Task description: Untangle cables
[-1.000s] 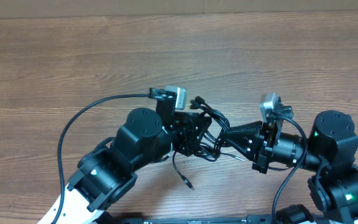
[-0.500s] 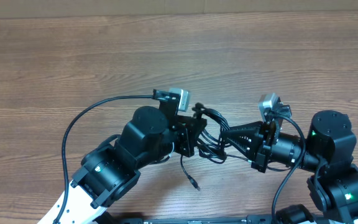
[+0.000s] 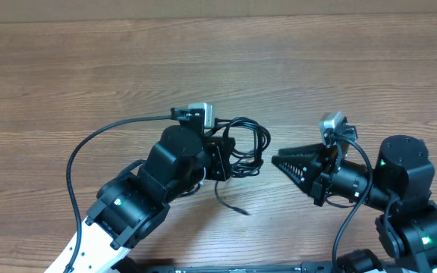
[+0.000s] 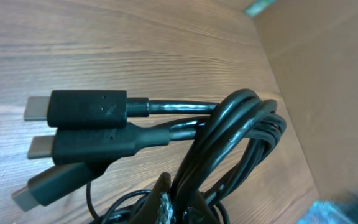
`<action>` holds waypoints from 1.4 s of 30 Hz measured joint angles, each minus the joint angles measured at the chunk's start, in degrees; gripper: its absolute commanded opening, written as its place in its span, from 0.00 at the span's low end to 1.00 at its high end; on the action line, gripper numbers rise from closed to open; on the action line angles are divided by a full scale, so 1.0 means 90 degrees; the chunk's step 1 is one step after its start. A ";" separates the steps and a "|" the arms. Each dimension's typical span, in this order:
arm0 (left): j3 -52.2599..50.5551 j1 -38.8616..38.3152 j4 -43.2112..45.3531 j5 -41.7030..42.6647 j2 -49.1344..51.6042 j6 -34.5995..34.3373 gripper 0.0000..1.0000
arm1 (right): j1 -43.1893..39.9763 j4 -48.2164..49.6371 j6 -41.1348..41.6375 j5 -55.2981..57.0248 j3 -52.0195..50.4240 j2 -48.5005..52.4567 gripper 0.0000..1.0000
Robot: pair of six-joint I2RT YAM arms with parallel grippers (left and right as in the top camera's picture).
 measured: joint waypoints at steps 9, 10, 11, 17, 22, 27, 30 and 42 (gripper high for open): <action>0.0000 0.0000 0.0410 0.0733 0.0000 0.0840 0.04 | 0.0000 -0.0629 -0.1018 0.0403 0.0002 0.0000 0.73; 0.0000 0.0000 0.0452 0.0845 0.0000 0.0918 0.04 | 0.0000 -0.0629 -0.1149 0.0420 0.0000 0.0000 0.74; 0.0000 0.0000 0.0500 0.0959 0.0000 0.1005 0.04 | 0.0000 -0.0627 -0.1243 0.0437 0.0000 0.0000 0.73; 0.0000 0.0000 0.0556 0.1494 0.0000 0.1540 0.04 | 0.0000 -0.0571 -0.1564 0.0459 0.0000 0.0000 0.27; 0.0000 0.0000 0.0561 0.1634 0.0000 0.1756 0.04 | 0.0000 -0.0537 -0.1654 0.0454 0.0002 0.0000 0.04; 0.0000 0.0000 0.0525 0.1496 0.0000 0.1683 0.04 | 0.0000 -0.0532 -0.1666 0.0437 0.0002 0.0000 0.04; 0.0000 -0.0017 0.0287 0.1141 0.0000 0.1217 0.04 | 0.0005 -0.0532 -0.1664 0.0425 0.0000 0.0000 0.04; 0.0002 -0.0010 -0.0442 -0.0333 0.0010 -0.0646 0.04 | 0.0002 -0.0534 -0.1664 0.0447 0.0000 0.0000 0.28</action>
